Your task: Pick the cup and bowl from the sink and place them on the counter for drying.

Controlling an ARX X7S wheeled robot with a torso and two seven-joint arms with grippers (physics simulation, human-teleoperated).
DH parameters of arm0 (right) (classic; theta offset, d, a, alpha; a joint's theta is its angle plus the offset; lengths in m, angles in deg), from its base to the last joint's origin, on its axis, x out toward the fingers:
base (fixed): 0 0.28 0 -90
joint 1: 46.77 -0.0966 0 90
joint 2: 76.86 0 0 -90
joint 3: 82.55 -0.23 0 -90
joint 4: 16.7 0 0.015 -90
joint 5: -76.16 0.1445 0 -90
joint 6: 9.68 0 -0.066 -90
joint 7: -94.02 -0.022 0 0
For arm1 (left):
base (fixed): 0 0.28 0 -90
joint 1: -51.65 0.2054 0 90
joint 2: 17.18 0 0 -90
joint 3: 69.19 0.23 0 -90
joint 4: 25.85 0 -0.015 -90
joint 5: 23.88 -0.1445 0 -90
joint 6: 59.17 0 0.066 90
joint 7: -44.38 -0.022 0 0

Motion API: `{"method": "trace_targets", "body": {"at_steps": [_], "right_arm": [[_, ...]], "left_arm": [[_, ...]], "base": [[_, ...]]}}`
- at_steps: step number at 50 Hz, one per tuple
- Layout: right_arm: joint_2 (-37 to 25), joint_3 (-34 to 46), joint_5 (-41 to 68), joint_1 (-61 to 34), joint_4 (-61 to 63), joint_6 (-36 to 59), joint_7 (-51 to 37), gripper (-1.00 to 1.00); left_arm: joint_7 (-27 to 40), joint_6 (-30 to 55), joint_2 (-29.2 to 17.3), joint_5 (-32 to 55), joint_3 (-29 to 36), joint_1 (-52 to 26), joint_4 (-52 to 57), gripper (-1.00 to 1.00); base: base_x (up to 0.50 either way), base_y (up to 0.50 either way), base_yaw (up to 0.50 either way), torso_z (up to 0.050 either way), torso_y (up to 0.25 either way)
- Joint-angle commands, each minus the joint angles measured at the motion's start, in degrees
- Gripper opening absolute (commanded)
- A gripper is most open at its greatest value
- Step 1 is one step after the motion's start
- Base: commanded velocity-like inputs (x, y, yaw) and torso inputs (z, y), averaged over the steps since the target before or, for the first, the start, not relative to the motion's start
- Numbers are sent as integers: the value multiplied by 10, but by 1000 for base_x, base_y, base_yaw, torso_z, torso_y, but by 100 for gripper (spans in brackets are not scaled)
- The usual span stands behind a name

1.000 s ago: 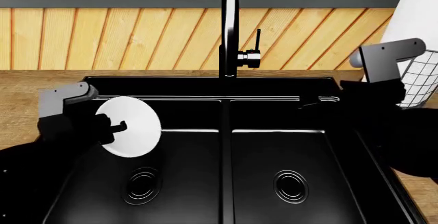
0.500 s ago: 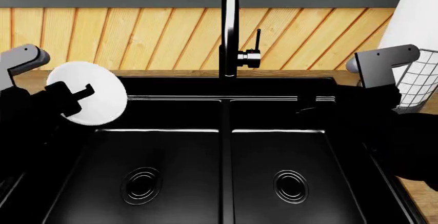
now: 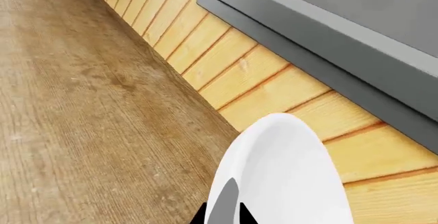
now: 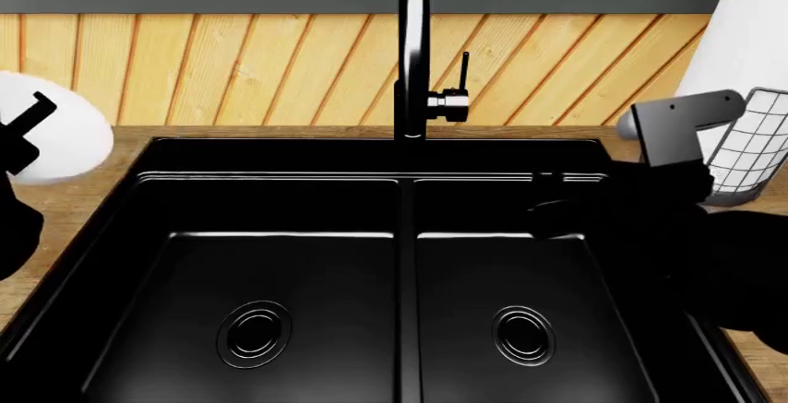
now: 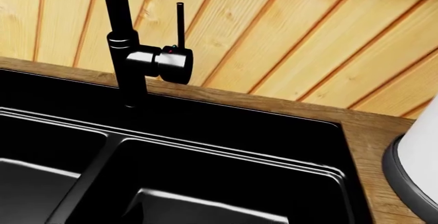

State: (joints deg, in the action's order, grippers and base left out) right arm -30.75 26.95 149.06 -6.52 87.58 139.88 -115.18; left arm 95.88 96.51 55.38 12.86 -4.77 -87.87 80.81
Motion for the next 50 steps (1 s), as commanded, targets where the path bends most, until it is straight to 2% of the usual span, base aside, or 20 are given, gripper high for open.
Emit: {"method": "trace_targets", "body": {"at_steps": [1, 10, 20, 29, 42, 50], "right_arm": [[3, 5, -6, 8, -3, -8, 6, 100], [6, 10, -14, 15, -7, -15, 11, 100], [11, 17, -22, 17, -14, -22, 18, 100], [8, 17, -21, 26, -11, -25, 18, 100], [13, 24, -28, 28, -17, -28, 21, 100], [15, 27, -28, 27, -17, -27, 19, 100]], "left_arm": [[42, -44, -3, -45, 0, -26, -18, -100], [38, -98, -22, -80, 3, -73, -126, -100], [61, -134, -37, -142, 56, -99, -202, -100], [72, -168, -36, -152, 30, -100, -257, -100], [80, -186, -37, -153, -6, -67, -280, -100], [83, -188, -35, -138, -49, -52, -305, -100]], "base": [[0, 0, 0, 0, 0], [0, 0, 0, 0, 0], [0, 0, 0, 0, 0], [0, 0, 0, 0, 1], [0, 0, 0, 0, 0], [0, 0, 0, 0, 0]]}}
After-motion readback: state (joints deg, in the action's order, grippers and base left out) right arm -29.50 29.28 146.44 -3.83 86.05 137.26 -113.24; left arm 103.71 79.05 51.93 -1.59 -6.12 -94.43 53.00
